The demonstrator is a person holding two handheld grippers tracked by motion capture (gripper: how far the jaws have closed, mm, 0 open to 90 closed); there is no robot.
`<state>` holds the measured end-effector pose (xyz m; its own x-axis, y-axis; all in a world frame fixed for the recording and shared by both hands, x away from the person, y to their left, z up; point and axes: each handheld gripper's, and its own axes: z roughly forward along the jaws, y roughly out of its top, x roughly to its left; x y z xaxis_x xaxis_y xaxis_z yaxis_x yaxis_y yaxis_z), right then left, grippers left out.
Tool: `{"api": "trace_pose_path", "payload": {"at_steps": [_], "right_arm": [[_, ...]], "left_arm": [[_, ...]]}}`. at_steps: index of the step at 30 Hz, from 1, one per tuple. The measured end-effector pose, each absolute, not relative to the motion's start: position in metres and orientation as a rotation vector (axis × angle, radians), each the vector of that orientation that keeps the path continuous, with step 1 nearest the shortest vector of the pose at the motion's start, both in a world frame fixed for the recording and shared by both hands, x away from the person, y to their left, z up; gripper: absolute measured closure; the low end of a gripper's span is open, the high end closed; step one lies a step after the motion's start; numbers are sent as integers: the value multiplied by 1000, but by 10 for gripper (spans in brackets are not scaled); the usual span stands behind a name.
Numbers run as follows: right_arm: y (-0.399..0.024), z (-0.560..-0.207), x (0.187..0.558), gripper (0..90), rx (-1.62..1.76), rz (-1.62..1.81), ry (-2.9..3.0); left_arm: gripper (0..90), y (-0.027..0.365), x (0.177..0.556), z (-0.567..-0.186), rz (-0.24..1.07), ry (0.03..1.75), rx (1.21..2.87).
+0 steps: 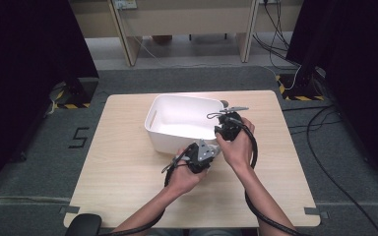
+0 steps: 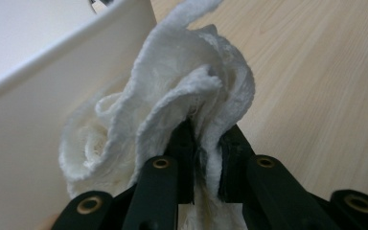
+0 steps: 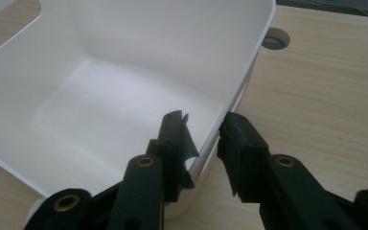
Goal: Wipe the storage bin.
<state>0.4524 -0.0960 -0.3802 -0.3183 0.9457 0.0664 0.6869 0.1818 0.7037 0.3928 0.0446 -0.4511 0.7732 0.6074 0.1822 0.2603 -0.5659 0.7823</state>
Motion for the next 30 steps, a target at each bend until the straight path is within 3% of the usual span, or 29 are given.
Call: {"api": "trace_pose_path", "payload": {"at_steps": [30], "right_arm": [[-96,-380,452,703,1533,917,2083]], "left_arm": [[790,35,397,-480,558,650,2255]]}}
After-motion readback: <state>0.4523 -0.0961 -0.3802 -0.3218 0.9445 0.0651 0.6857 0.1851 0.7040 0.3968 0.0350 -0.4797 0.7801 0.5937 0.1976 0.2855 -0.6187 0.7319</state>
